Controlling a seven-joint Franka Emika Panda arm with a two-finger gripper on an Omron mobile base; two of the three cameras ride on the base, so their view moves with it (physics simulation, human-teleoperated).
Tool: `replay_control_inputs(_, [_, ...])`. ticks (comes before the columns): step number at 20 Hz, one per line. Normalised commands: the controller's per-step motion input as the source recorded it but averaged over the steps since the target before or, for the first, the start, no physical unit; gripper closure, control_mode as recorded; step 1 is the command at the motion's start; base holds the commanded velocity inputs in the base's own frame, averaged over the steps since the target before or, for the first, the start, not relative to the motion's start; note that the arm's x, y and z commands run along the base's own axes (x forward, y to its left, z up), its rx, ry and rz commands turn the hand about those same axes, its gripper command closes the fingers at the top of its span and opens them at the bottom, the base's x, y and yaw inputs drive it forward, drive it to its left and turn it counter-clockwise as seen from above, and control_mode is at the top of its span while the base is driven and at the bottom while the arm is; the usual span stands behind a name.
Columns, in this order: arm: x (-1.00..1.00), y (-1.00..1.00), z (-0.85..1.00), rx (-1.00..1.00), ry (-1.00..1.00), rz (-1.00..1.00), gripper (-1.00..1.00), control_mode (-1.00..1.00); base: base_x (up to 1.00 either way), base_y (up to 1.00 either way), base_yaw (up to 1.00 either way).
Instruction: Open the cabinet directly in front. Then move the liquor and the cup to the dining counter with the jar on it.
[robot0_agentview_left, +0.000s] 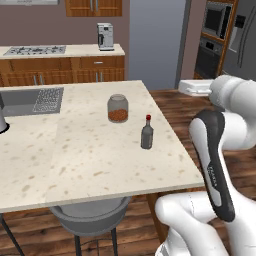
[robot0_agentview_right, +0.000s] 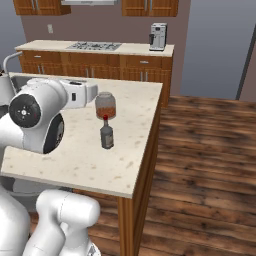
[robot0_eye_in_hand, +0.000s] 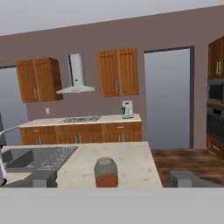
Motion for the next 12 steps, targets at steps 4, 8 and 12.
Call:
replay_control_inputs(4, [-0.02, 0.03, 0.01, -0.01, -0.04, 0.0, -1.0, -1.0, 0.0, 0.0, 0.0])
replay_control_inputs(8, [-0.21, 0.0, 0.0, 0.0, 0.0, 0.0, -1.0, 1.0, -0.24, 0.0, 0.01])
replay_control_inputs(12, [0.0, 0.0, 0.0, 0.0, 0.0, 0.0, -1.0, 1.0, -1.0, 0.07, 0.1])
